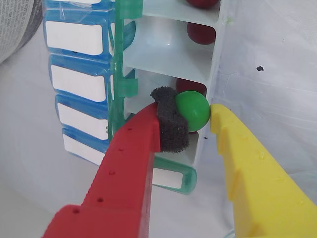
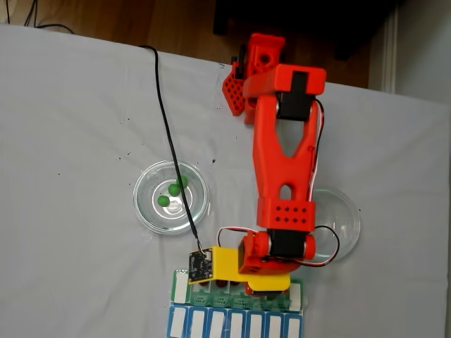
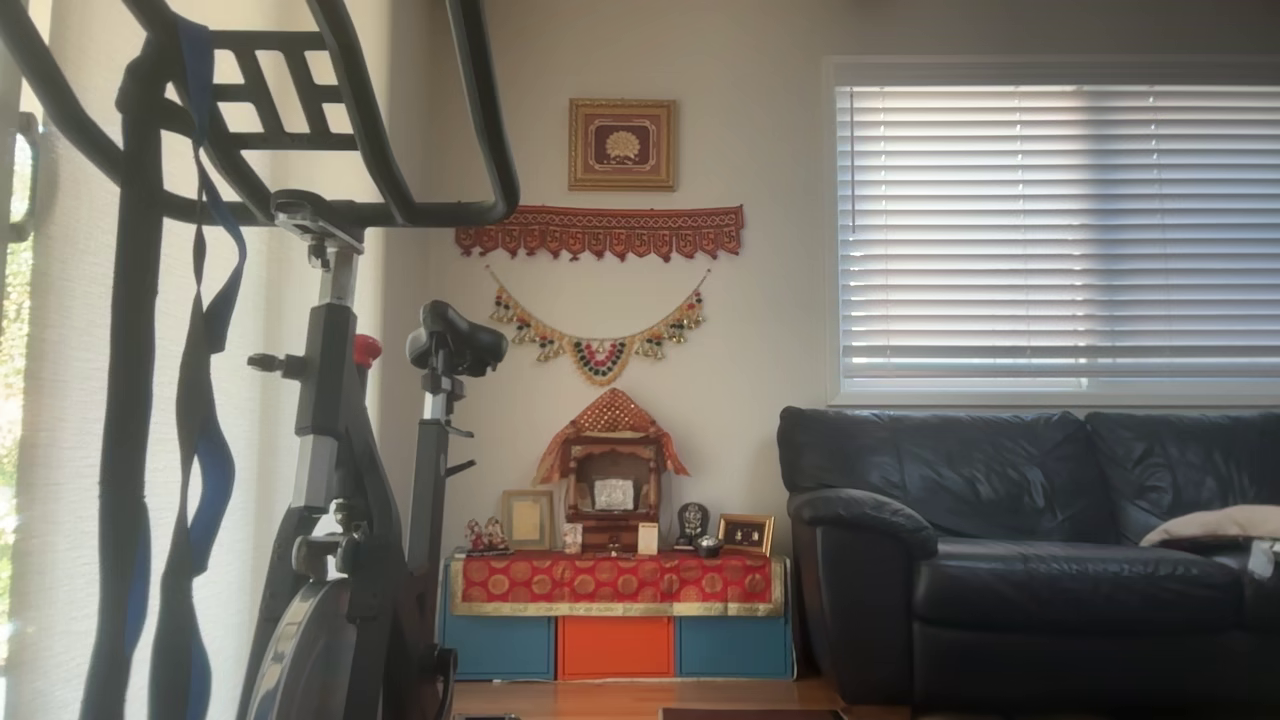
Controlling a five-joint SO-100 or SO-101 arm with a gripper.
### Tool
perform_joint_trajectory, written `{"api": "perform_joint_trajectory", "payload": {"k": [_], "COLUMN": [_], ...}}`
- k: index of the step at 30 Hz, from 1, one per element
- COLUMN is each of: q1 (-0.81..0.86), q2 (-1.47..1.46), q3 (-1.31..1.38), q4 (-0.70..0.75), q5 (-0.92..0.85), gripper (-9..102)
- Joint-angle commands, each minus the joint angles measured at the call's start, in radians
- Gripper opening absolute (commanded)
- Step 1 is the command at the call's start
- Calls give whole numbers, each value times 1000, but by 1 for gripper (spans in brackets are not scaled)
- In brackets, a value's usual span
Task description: Sort medicines into box.
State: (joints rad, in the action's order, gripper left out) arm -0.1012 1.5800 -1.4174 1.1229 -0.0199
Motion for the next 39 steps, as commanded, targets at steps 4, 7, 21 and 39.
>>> {"api": "perform_joint_trajectory", "payload": {"k": [4, 7, 21, 39], "q1": [-18, -18, 40, 413], "q2": [94, 107, 256, 497], "q3": [11, -3, -67, -408], "q4": [-40, -44, 61, 120], "q5": [-5, -5, -75, -482], "gripper": [24, 27, 14, 2]}}
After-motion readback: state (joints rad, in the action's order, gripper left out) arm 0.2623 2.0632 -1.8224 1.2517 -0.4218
